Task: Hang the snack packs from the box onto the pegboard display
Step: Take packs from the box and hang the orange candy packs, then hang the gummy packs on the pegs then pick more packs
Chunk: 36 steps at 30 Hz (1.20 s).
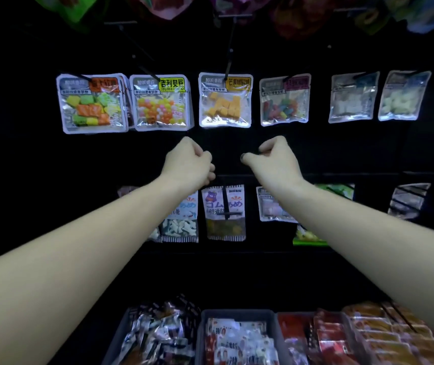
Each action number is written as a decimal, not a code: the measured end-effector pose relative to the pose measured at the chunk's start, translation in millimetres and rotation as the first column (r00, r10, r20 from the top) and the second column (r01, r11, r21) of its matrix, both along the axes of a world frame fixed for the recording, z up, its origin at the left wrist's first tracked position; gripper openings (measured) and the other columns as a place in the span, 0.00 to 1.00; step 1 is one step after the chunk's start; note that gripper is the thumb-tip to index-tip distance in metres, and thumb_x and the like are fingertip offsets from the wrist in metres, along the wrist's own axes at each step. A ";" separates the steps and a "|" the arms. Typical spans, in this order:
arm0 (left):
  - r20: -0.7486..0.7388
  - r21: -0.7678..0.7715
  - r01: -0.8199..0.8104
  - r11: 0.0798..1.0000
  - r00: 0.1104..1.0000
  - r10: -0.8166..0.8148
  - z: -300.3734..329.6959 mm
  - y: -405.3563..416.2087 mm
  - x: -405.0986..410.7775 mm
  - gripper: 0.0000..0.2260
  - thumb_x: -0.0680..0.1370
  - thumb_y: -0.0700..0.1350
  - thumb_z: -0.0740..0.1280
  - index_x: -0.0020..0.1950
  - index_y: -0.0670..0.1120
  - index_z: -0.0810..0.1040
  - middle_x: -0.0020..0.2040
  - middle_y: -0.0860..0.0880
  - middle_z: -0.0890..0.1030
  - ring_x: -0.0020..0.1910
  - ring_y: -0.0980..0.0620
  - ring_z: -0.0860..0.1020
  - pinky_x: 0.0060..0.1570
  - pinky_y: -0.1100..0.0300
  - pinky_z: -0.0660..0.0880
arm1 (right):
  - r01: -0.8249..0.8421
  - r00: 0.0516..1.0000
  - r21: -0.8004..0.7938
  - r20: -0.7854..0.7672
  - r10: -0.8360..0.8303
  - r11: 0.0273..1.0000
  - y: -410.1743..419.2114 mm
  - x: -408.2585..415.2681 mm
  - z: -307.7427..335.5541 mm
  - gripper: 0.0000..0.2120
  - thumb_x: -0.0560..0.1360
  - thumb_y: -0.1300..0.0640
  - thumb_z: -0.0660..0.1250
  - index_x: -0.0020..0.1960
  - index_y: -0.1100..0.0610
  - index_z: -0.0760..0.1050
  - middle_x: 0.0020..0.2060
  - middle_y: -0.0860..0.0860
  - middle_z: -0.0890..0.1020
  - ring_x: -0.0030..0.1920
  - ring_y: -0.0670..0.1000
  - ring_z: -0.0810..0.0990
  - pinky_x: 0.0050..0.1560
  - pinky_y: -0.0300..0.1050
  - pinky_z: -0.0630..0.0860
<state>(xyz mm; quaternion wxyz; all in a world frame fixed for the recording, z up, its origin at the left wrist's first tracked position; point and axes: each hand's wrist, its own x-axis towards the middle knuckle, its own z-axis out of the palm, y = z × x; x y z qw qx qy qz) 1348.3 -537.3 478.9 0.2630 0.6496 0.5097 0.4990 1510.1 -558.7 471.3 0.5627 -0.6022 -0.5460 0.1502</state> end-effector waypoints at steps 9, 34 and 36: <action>-0.222 0.017 0.275 0.961 0.939 -0.264 -184.5 -120.9 -40.0 0.08 0.81 0.38 0.68 0.51 0.53 0.76 0.42 0.52 0.84 0.42 0.54 0.83 0.45 0.62 0.79 | -0.234 0.961 -0.093 0.128 0.244 0.968 -127.3 -24.8 -158.0 0.08 0.75 0.63 0.68 0.50 0.52 0.73 0.43 0.50 0.79 0.36 0.44 0.74 0.41 0.36 0.73; -0.624 -0.770 0.080 0.632 0.111 -0.774 -528.0 -170.8 -57.4 0.23 0.83 0.43 0.63 0.78 0.44 0.65 0.71 0.40 0.75 0.67 0.38 0.76 0.57 0.49 0.76 | -0.159 0.947 -0.975 -0.106 0.303 0.154 -174.1 -29.5 -562.6 0.45 0.73 0.56 0.75 0.81 0.58 0.53 0.70 0.58 0.74 0.61 0.58 0.78 0.53 0.46 0.78; -0.633 -0.767 0.085 0.636 0.063 -0.772 -535.4 -169.1 -52.9 0.27 0.83 0.43 0.64 0.81 0.44 0.60 0.75 0.40 0.71 0.73 0.40 0.71 0.63 0.51 0.73 | -0.146 0.939 -0.979 -0.090 0.332 0.146 -175.3 -32.3 -571.2 0.48 0.73 0.56 0.75 0.82 0.58 0.49 0.76 0.58 0.68 0.65 0.58 0.76 0.55 0.46 0.77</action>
